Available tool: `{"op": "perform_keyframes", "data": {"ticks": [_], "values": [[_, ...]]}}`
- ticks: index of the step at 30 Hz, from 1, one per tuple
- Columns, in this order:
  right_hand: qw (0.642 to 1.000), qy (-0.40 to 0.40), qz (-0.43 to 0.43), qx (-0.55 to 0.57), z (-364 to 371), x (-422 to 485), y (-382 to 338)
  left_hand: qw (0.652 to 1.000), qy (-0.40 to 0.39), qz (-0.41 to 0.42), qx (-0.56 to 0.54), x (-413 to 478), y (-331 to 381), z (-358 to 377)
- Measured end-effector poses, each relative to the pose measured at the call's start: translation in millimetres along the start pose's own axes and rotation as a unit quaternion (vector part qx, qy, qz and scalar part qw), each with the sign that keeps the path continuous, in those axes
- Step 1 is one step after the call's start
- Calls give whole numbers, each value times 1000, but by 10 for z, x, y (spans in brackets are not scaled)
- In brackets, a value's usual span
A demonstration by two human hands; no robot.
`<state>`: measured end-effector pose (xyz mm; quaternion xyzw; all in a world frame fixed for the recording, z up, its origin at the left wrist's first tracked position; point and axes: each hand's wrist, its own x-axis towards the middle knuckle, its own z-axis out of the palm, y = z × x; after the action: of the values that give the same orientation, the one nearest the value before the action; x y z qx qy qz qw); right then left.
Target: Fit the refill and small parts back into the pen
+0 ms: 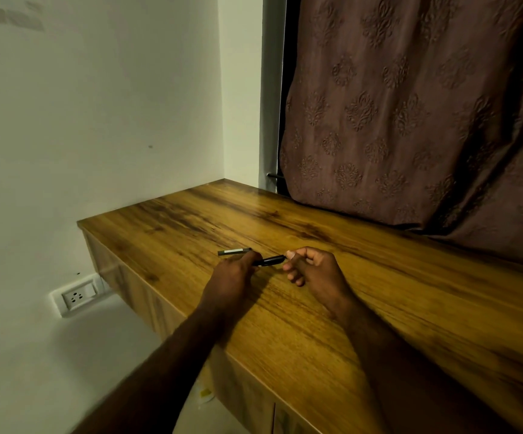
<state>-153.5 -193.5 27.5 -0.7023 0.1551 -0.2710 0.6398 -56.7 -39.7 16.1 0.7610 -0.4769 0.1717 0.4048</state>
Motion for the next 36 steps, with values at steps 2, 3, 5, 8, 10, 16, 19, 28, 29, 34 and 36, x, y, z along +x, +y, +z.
{"op": "perform_keyframes", "data": {"ticks": [2,3,5,8,10,16,19,28,29,34,36], "values": [[1000,-1,1,30,-27,5,-17,1000,4,3,-3,1,8,-1],[999,-2,2,38,-41,7,-20,1000,1,2,-5,0,11,-4],[999,-8,-2,32,-47,7,-12,1000,1,-3,-6,-7,5,2],[1000,-17,-17,-10,-4,-6,-4,1000,7,4,0,-15,7,5],[999,-22,-19,-37,28,-14,-3,1000,8,12,3,-18,7,-1],[996,-25,-21,-86,74,-22,-4,1000,21,18,11,-19,43,-11],[996,-13,-26,-82,62,-4,-21,1000,20,13,13,-4,44,-14],[962,137,-16,-237,-300,196,122,999,29,-4,25,2,50,-4],[956,117,-9,-269,-296,196,122,999,26,-3,24,0,63,-14],[913,81,-14,-399,-237,243,128,999,31,16,14,-5,115,-54],[899,82,-3,-431,-237,284,151,1000,25,14,13,-5,135,-63]]}}
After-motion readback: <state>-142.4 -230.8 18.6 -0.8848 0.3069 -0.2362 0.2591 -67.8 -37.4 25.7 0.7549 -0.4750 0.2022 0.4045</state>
